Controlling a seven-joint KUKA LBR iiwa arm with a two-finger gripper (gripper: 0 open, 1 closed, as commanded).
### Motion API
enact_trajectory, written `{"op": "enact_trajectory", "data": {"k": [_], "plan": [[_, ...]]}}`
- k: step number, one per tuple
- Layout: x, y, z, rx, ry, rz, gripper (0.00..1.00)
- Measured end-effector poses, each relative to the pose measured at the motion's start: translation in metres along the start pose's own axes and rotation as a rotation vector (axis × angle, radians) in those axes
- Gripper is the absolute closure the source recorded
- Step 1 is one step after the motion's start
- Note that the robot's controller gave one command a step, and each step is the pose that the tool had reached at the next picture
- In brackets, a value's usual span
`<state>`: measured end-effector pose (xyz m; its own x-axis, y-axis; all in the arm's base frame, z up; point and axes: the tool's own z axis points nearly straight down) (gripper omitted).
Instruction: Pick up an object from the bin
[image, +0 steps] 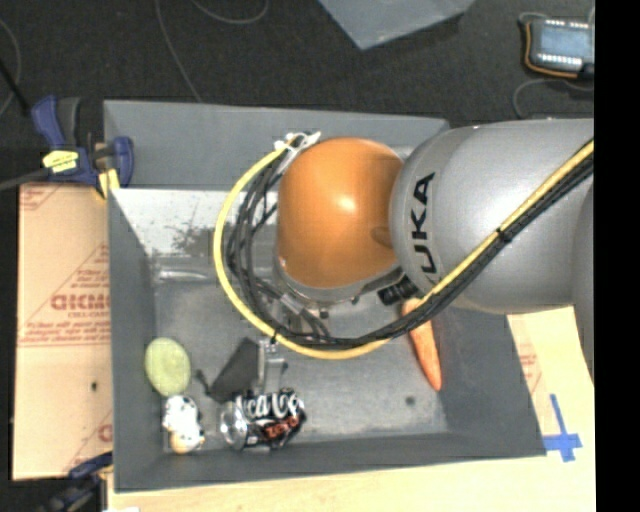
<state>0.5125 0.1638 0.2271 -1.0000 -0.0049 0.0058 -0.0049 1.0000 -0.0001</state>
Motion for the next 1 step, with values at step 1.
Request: {"op": "enact_trajectory", "data": {"k": [1], "plan": [[-0.0017,-0.001,-0.0048,-0.002,-0.009,0.004,0.0]]}}
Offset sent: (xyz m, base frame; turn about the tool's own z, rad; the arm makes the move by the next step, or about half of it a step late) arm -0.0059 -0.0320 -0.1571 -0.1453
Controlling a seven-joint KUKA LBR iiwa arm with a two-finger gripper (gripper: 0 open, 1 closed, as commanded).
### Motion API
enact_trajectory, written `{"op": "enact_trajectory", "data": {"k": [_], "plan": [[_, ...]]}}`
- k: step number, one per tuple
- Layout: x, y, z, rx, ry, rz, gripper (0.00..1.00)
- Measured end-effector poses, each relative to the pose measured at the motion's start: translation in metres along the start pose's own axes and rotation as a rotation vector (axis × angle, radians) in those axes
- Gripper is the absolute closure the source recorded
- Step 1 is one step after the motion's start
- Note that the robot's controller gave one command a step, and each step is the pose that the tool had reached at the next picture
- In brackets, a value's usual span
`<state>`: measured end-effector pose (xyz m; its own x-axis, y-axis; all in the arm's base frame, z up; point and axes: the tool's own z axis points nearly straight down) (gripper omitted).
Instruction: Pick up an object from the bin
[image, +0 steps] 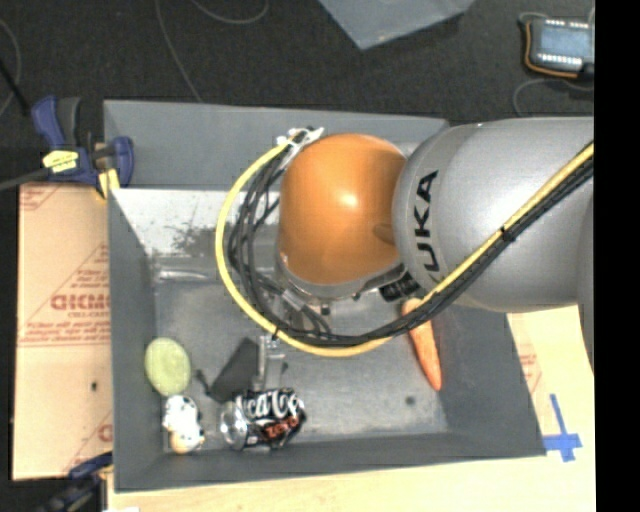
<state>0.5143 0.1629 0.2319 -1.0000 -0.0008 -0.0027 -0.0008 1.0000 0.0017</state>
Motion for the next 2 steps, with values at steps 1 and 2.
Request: {"op": "enact_trajectory", "data": {"k": [1,2], "plan": [[0.003,-0.017,0.082,0.001,-0.001,-0.077,0.0],[0.017,-0.032,0.162,0.0,-0.002,-0.156,0.0]]}}
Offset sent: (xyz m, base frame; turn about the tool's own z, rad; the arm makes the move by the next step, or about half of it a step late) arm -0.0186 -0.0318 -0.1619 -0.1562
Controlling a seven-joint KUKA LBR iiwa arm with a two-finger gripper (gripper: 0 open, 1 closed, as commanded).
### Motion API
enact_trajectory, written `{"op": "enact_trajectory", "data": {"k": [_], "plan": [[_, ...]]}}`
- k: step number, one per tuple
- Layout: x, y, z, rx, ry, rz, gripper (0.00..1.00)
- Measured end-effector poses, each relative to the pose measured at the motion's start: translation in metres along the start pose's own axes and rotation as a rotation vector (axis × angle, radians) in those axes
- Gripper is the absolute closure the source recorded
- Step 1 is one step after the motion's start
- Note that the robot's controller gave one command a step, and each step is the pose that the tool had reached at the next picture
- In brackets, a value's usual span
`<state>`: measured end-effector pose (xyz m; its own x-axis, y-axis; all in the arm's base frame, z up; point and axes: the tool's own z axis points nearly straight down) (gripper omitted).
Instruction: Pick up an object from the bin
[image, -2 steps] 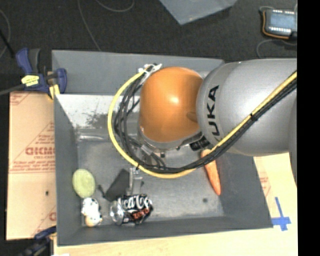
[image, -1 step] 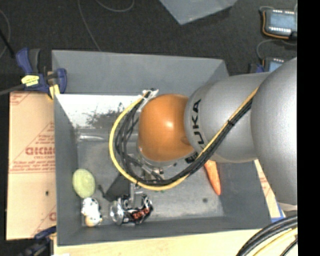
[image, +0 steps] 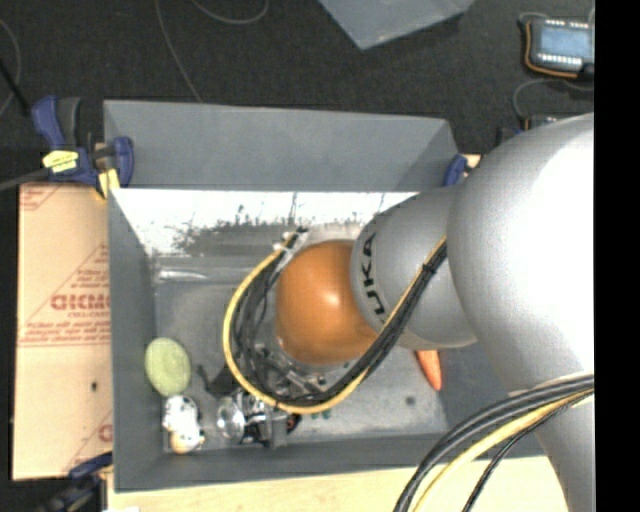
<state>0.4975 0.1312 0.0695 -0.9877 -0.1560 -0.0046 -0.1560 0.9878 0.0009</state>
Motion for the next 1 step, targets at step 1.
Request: {"op": "enact_trajectory", "data": {"k": [1], "plan": [[-0.002,0.0033,-0.0778,-0.001,-0.005,0.071,0.0]]}}
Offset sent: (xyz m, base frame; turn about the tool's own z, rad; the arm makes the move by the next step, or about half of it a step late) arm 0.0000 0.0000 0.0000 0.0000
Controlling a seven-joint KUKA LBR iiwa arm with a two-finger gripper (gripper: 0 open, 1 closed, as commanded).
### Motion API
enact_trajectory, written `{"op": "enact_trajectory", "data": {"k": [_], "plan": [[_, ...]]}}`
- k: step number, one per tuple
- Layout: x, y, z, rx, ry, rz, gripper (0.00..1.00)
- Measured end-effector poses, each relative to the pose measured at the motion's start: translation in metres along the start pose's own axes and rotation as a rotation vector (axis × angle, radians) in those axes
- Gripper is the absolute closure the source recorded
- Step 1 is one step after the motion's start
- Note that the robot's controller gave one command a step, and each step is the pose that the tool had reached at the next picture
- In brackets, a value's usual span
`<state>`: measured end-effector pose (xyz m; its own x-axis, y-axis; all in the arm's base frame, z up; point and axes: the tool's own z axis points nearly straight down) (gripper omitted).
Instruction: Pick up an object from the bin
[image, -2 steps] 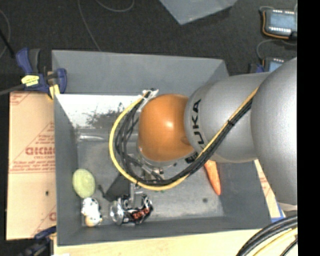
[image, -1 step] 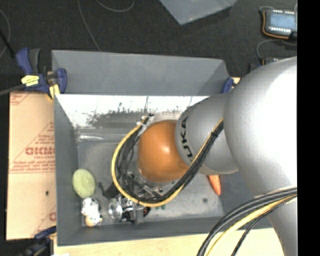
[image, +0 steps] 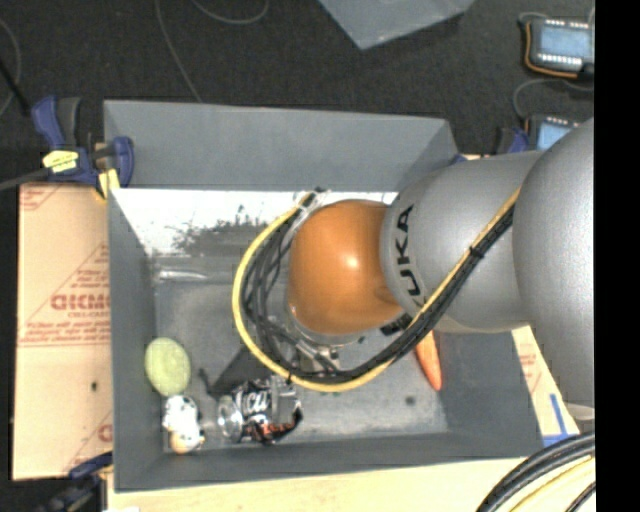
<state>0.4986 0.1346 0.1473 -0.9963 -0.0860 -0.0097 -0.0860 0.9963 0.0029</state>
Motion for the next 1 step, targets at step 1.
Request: {"op": "enact_trajectory", "data": {"k": [1], "plan": [[0.0015,-0.0039,0.079,0.002,0.005,-0.07,0.0]]}}
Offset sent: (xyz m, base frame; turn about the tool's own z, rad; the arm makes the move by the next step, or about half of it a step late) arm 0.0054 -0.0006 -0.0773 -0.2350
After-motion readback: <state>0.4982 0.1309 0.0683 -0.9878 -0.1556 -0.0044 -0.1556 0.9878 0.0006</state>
